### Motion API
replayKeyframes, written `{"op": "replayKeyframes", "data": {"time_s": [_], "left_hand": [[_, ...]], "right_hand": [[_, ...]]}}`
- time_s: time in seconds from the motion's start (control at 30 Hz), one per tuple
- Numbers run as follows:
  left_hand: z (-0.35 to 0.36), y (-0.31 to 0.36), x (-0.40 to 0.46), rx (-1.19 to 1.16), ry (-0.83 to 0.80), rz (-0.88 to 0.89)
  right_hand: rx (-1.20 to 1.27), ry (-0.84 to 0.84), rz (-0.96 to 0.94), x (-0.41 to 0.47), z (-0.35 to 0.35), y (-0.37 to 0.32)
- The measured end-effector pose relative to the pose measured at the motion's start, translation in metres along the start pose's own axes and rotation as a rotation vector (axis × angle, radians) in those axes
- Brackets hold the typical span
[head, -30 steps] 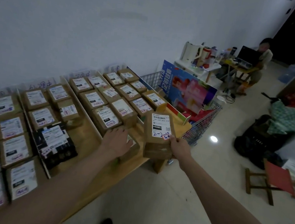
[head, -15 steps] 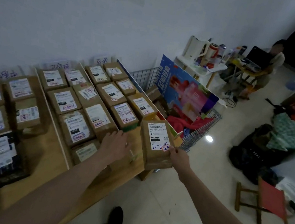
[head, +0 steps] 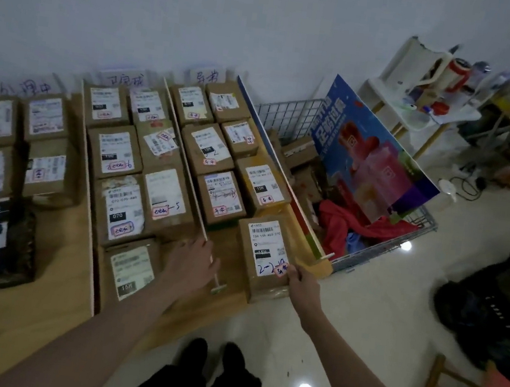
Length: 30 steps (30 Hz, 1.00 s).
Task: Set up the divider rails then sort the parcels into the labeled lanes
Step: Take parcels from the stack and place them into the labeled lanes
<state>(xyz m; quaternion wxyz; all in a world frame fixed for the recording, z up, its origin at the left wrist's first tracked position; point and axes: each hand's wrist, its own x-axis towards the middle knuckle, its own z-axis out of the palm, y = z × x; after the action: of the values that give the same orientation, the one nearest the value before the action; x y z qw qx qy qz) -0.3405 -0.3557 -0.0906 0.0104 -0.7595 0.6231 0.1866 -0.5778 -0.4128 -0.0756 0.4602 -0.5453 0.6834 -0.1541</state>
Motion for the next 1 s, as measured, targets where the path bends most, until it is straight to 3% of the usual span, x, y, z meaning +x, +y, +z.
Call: {"op": "replayKeyframes", "data": {"time_s": [0.53, 1.0], "left_hand": [[0.044, 0.053, -0.027, -0.022, -0.097, -0.416], [0.057, 0.064, -0.031, -0.109, -0.016, -0.497]], "right_hand": [[-0.014, -0.233, -0.142, 0.057, 0.02, 0.027], [-0.151, -0.366, -0.187, 0.085, 0.02, 0.025]]}}
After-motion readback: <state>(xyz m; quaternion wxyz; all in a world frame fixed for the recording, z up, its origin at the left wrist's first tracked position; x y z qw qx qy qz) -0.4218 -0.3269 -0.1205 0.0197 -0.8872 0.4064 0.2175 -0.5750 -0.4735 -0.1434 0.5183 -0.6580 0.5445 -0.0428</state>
